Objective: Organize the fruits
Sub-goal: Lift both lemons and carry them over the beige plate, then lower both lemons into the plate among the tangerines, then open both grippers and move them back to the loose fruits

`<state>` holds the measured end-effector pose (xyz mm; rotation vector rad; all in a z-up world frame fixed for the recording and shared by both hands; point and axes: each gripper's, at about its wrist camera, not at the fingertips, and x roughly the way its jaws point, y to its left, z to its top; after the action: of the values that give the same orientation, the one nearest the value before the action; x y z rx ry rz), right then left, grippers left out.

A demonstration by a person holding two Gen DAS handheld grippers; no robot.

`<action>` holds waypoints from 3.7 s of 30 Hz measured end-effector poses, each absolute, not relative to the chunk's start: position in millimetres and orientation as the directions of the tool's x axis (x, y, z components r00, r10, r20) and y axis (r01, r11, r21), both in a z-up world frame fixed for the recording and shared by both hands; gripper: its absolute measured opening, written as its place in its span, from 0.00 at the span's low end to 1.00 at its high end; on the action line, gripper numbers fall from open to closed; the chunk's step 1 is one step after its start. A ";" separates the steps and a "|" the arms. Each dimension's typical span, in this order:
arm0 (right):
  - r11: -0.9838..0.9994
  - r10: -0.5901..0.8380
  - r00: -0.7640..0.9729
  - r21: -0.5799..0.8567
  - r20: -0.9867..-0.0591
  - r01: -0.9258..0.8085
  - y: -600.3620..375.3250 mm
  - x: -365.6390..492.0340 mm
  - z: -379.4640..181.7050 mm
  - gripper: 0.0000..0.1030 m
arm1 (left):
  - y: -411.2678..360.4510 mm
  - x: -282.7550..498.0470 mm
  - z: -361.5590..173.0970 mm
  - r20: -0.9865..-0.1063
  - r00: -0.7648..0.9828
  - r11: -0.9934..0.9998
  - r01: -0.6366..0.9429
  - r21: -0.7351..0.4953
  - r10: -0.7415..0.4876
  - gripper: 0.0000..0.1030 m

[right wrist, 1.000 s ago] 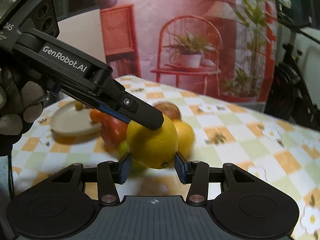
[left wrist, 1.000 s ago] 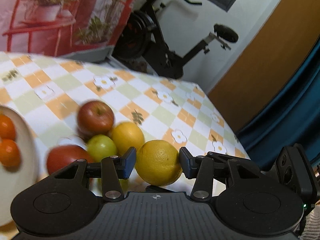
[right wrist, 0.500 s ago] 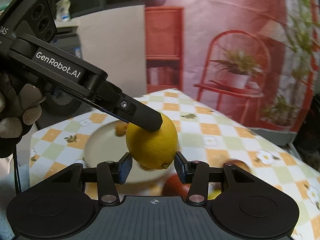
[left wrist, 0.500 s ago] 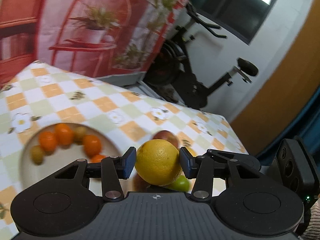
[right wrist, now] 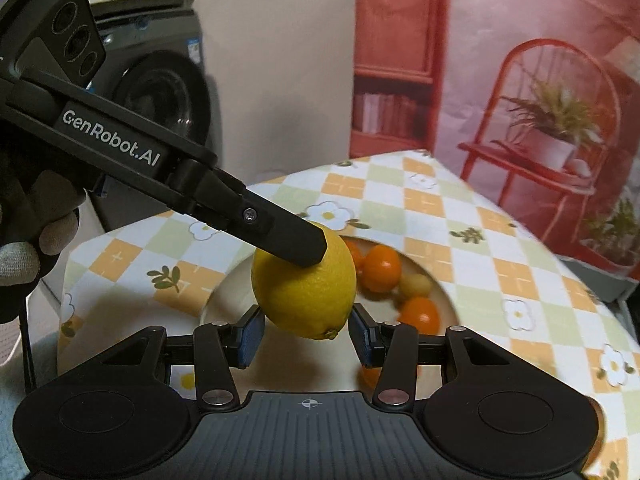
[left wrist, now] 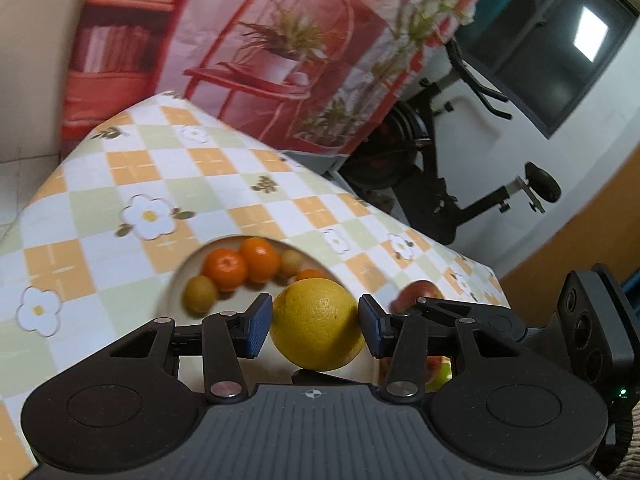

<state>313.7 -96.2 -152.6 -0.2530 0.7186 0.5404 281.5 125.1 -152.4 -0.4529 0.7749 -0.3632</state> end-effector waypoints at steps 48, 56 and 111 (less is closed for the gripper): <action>0.846 0.222 0.590 -0.147 -0.776 -0.512 -109.0 361.9 -173.3 0.40 | 116.7 336.5 -188.0 -0.622 0.615 0.818 0.067 -0.571 -0.484 0.35; 0.866 0.199 0.607 -0.152 -0.770 -0.476 -121.2 363.2 -170.3 0.40 | 105.6 340.2 -187.8 -0.632 0.616 0.835 0.079 -0.545 -0.471 0.35; 0.997 0.063 0.844 -0.004 -0.532 -0.077 -327.9 198.5 -142.0 0.41 | -9.9 304.6 -140.2 -0.632 0.695 0.939 0.244 -0.242 -0.343 0.36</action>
<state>198.5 -327.9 -142.0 -0.0256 0.5604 0.0739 304.6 -9.9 -140.2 -0.1428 0.7328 -0.3291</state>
